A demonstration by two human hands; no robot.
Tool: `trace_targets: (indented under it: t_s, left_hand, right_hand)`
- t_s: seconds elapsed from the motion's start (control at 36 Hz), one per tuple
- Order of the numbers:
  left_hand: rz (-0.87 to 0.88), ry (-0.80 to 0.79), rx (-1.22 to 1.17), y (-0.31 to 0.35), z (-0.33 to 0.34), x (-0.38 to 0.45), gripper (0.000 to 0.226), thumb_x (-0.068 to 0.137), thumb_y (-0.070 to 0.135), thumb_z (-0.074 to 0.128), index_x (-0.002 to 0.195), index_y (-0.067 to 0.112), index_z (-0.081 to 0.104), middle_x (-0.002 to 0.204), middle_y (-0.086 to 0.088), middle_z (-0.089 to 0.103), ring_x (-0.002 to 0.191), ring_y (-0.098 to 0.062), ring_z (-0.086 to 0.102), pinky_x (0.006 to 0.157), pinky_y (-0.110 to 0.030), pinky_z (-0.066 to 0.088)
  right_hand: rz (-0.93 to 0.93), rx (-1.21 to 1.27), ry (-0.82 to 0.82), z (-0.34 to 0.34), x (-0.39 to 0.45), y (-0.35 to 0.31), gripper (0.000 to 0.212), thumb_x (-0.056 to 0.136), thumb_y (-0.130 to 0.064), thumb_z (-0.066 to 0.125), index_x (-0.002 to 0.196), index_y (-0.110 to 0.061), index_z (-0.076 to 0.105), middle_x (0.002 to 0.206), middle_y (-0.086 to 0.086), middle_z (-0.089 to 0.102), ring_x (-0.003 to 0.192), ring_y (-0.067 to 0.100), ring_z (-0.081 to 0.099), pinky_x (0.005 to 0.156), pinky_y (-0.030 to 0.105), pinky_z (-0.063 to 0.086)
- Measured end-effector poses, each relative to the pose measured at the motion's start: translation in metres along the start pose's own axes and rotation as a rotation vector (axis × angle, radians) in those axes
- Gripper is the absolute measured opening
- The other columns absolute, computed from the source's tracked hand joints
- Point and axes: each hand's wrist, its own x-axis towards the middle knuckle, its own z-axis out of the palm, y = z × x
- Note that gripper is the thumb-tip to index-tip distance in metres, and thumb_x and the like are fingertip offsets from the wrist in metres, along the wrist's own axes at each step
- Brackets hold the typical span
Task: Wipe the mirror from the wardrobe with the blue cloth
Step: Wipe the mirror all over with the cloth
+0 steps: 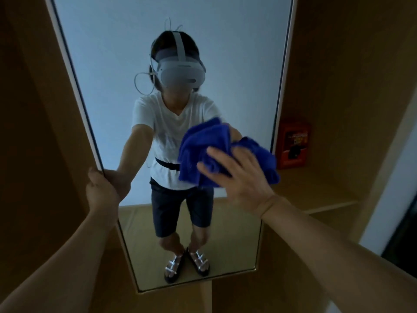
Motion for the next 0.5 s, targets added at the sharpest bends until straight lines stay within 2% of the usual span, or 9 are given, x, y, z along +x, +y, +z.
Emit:
trace_targets:
  t_s: [0.08,0.17,0.28,0.36,0.44,0.5]
  left_hand:
    - [-0.007,0.008,-0.013,-0.001,0.000,0.000,0.060,0.097,0.047,0.024,0.136,0.005,0.043,0.131,-0.015,0.053,0.119,-0.029,0.049,0.089,-0.032,0.035]
    - [0.019,0.017,-0.017,-0.003,-0.001,0.002,0.061,0.097,0.047,0.024,0.132,0.002,0.045,0.126,-0.017,0.055,0.115,-0.030,0.051,0.085,-0.032,0.036]
    - [-0.008,0.040,-0.016,-0.004,0.003,0.006,0.059,0.096,0.049,0.024,0.132,0.008,0.046,0.121,-0.011,0.056,0.104,-0.024,0.051,0.084,-0.031,0.035]
    - [0.000,0.034,-0.026,-0.005,0.006,0.008,0.058,0.096,0.050,0.023,0.131,0.010,0.046,0.116,-0.008,0.056,0.098,-0.022,0.051,0.084,-0.033,0.038]
    - [0.060,0.029,-0.056,-0.005,0.006,0.003,0.057,0.099,0.045,0.023,0.134,0.006,0.043,0.129,-0.013,0.052,0.115,-0.029,0.052,0.086,-0.035,0.039]
    - [0.086,0.055,-0.068,-0.007,0.006,-0.001,0.056,0.097,0.047,0.024,0.134,0.009,0.045,0.115,-0.007,0.055,0.105,-0.024,0.051,0.085,-0.033,0.036]
  right_hand:
    - [0.119,-0.072,0.039,-0.002,0.001,0.009,0.049,0.085,-0.014,0.048,0.131,-0.028,0.055,0.143,0.001,0.046,0.114,0.036,0.042,0.102,0.054,0.031]
    - [0.128,-0.080,0.025,0.009,-0.017,-0.001,0.046,0.087,-0.012,0.050,0.129,-0.028,0.057,0.143,-0.001,0.041,0.113,0.036,0.041,0.096,0.052,0.033]
    - [0.009,-0.124,-0.063,0.025,-0.056,-0.019,0.042,0.087,-0.014,0.055,0.126,-0.029,0.060,0.141,-0.002,0.039,0.110,0.036,0.043,0.096,0.049,0.035]
    - [-0.073,-0.138,-0.121,0.035,-0.087,-0.033,0.037,0.094,-0.017,0.044,0.118,-0.033,0.067,0.140,-0.005,0.040,0.108,0.034,0.045,0.092,0.050,0.041]
    - [-0.058,-0.129,-0.135,0.046,-0.110,-0.046,0.039,0.091,-0.018,0.042,0.123,-0.033,0.058,0.140,-0.006,0.039,0.108,0.033,0.045,0.093,0.050,0.039]
    - [-0.033,-0.114,-0.110,0.051,-0.117,-0.051,0.035,0.095,-0.018,0.036,0.124,-0.032,0.050,0.140,-0.005,0.039,0.108,0.033,0.046,0.093,0.050,0.038]
